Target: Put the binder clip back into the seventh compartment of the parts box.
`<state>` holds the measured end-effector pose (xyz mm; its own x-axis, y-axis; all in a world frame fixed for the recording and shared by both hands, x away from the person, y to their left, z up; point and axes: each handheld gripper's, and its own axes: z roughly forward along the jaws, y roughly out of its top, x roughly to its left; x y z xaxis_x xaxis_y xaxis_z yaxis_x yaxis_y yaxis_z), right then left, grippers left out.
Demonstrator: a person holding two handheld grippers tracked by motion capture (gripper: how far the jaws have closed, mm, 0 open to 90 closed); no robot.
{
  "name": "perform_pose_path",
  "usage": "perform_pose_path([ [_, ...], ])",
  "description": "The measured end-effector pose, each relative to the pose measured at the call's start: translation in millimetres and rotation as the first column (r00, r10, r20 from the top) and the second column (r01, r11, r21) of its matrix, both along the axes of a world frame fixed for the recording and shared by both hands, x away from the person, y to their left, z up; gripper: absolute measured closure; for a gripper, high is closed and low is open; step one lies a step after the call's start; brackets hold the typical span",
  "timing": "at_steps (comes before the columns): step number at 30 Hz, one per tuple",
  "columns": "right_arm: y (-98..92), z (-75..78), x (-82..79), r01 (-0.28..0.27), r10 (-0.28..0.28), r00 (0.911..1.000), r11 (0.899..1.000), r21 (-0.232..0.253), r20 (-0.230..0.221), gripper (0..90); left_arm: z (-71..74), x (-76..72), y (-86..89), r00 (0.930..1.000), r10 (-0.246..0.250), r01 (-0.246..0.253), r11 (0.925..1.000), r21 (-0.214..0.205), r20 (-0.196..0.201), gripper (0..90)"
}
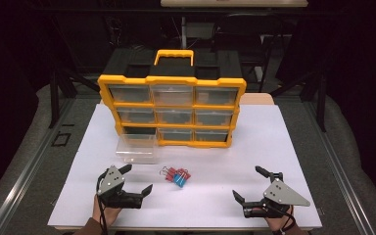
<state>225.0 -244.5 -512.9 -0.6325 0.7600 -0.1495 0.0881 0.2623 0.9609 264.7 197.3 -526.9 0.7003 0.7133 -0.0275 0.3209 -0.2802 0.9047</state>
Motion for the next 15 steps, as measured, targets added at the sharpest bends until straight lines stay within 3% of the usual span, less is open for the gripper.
perform_pose_path([
  [15, 0.1, -0.8, 0.5, -0.002, 0.002, 1.0000, 1.000, -0.008, -0.001, 0.0, -5.4, 7.6, -20.5, 0.9984, -0.038, 0.039, 0.9987, 0.033, -0.041, 0.0],
])
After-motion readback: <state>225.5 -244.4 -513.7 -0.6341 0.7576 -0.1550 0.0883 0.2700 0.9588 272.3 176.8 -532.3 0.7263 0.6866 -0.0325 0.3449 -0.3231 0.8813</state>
